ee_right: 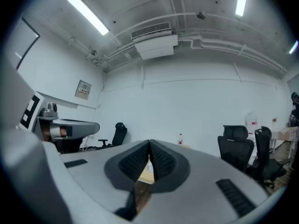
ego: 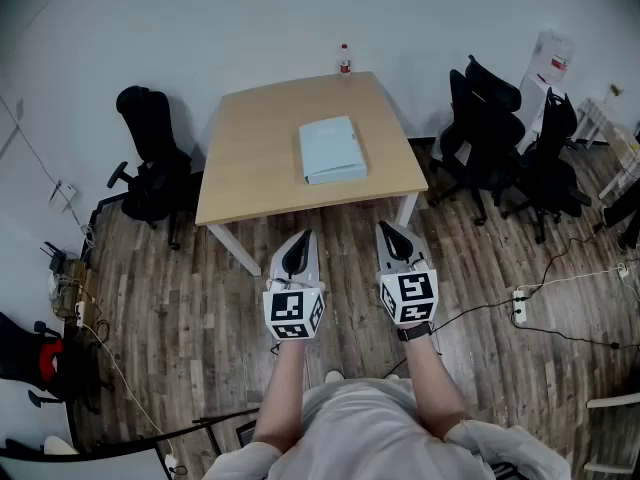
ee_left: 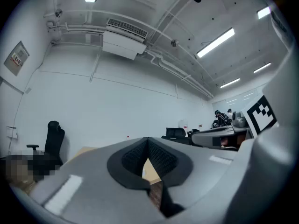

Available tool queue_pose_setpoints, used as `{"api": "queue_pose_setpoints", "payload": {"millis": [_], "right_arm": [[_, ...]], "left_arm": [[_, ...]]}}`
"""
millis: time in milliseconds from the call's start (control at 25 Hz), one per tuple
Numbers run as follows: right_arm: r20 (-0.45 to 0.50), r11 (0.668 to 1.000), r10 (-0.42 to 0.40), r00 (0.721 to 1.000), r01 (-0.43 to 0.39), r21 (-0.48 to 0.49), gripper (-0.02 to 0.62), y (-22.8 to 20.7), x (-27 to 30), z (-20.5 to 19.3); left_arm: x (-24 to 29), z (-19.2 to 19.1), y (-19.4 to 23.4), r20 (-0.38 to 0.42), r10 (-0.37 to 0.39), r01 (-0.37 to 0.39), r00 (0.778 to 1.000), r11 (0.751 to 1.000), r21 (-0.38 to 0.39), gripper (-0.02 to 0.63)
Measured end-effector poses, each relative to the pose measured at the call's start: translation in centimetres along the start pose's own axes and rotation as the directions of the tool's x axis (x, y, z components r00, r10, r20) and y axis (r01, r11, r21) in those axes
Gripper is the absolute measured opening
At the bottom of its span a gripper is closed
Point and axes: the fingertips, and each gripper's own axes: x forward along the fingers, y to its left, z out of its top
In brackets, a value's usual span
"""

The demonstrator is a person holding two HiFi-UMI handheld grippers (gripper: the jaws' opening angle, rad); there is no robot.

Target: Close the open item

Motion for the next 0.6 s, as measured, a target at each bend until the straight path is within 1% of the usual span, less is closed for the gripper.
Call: {"api": "queue_pose_setpoints", "payload": {"millis": [200,320,480,560,600], "right_arm": [[0.010,1.000,-0.005,1.000,0.005,0.003,0.012,1.5,-0.4,0.2],[-0.002,0.999,-0.027,1.000,0.027,0.036,0.014,2.4,-0.5,-0.1],[-0.039,0.994,-0.058,0.998,0.062,0.092,0.014,3.7,-0.5,-1.6],[-0.054,0.993,-0.068,0.996,0.073,0.092,0.014,4.4,-0.9,-2.4],[-0.060,0.994,-0.067,0.996,0.072,0.087,0.014,4.9,-1.0,-2.8]], "left_arm": [[-1.6,-0.2,0.9,-0.016,0.015,-0.015,1.000,1.000,0.007,0.008],[-2.7,0.0,1.7,-0.008,0.012,-0.012,1.000,1.000,0.001,0.008],[-4.4,-0.4,2.7,0.002,-0.001,0.001,1.000,0.999,-0.035,0.009],[-5.3,-1.2,2.9,-0.001,-0.008,0.008,1.000,0.998,-0.054,0.009],[-5.7,-1.7,3.1,-0.004,-0.010,0.009,1.000,0.997,-0.077,0.009]]}}
